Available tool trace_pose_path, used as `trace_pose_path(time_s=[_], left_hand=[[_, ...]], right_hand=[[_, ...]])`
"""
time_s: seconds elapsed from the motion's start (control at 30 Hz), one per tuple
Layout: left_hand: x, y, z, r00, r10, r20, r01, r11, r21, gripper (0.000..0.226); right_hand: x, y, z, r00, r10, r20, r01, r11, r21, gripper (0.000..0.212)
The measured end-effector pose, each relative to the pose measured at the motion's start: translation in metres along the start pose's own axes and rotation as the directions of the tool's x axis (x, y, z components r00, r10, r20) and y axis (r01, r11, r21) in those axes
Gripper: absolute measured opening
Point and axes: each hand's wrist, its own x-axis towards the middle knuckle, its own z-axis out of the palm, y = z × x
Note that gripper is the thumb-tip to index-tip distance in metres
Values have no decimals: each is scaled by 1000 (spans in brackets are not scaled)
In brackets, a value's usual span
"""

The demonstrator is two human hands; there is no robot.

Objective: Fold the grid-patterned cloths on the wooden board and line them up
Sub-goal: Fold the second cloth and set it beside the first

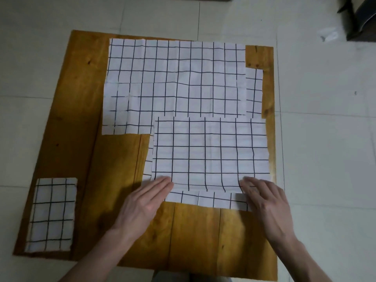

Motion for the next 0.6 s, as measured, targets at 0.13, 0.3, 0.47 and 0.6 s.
trace_pose_path(time_s=[0.13,0.3,0.47,0.6], left_hand=[[-12,-1,19,999,-50,19,50,999,0,87],[-27,5,32,998,-65,18,64,996,56,50],[-23,39,31,989,-142,38,142,990,17,55],[-9,77,38,986,-117,120,110,992,63,71]], right_hand=[[-8,-5,6,998,64,19,-64,998,-9,52],[-13,-15,6,995,96,29,-95,995,-17,52],[-18,-35,1,995,93,-20,-93,996,6,56],[-24,-72,8,990,-80,113,73,995,63,65]])
